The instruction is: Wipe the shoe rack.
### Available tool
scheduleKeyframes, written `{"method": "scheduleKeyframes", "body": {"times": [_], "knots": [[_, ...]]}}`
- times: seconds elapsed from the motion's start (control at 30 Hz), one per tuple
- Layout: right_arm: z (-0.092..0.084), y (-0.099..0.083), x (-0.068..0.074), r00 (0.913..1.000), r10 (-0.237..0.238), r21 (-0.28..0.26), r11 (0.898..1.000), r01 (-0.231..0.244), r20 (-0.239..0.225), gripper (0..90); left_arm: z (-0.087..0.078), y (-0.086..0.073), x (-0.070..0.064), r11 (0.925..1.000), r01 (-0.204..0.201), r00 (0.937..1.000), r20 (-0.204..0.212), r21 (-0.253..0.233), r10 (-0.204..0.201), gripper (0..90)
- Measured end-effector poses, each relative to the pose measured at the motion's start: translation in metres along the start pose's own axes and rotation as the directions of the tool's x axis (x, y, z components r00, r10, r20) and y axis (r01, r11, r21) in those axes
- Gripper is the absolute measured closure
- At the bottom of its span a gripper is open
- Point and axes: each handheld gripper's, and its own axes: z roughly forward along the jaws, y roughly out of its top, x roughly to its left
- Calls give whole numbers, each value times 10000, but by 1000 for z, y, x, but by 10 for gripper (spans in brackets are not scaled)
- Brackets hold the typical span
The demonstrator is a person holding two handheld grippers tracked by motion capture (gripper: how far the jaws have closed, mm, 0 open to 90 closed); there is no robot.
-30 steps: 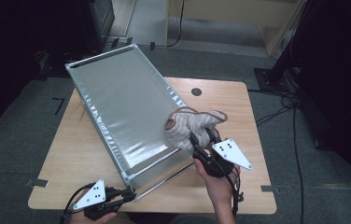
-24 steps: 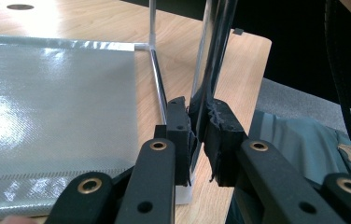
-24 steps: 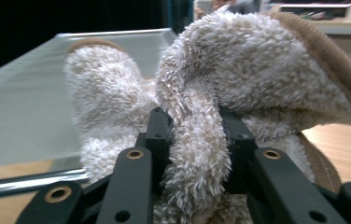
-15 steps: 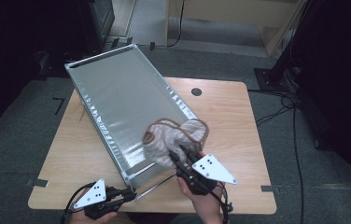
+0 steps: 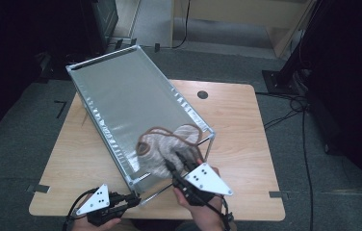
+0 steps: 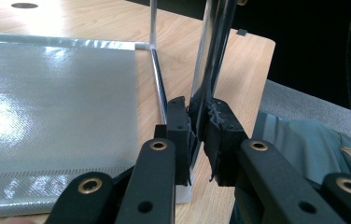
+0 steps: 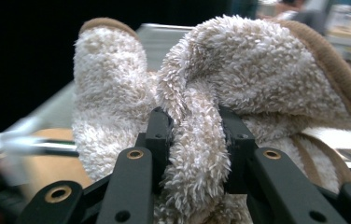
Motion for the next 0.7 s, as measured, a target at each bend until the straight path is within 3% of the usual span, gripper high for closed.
{"method": "scheduleKeyframes", "body": {"times": [0.13, 0.23, 0.3, 0.43, 0.6, 0.7], "knots": [[-5, -5, -29, 9920, 345, -178, 9993, -325, 1217, 698, 0, 0, 0, 10000, 3, 10000, 11, 1, -3, 809], [-11, -9, -50, 9779, 908, -189, 9959, -888, 1881, 702, 1, 0, 0, 10000, 30, 10000, -8, -33, -30, 809], [-13, -11, -55, 9720, 1052, -195, 9945, -1034, 2100, 703, 1, 0, 0, 10000, 39, 10000, 8, -27, -39, 809], [-12, -10, -48, 9775, 882, -79, 9961, -883, 1915, 711, 1, 0, 0, 10000, 47, 10000, -9, -29, -47, 808], [-9, -5, -22, 9963, 341, 51, 9994, -346, 791, 711, 1, 0, 0, 10000, 52, 10000, -17, -19, -52, 808], [-8, 0, -5, 9999, -113, 310, 9995, 112, 6, 710, 1, 0, 0, 10000, 88, 10000, 18, -22, -88, 807]]}}
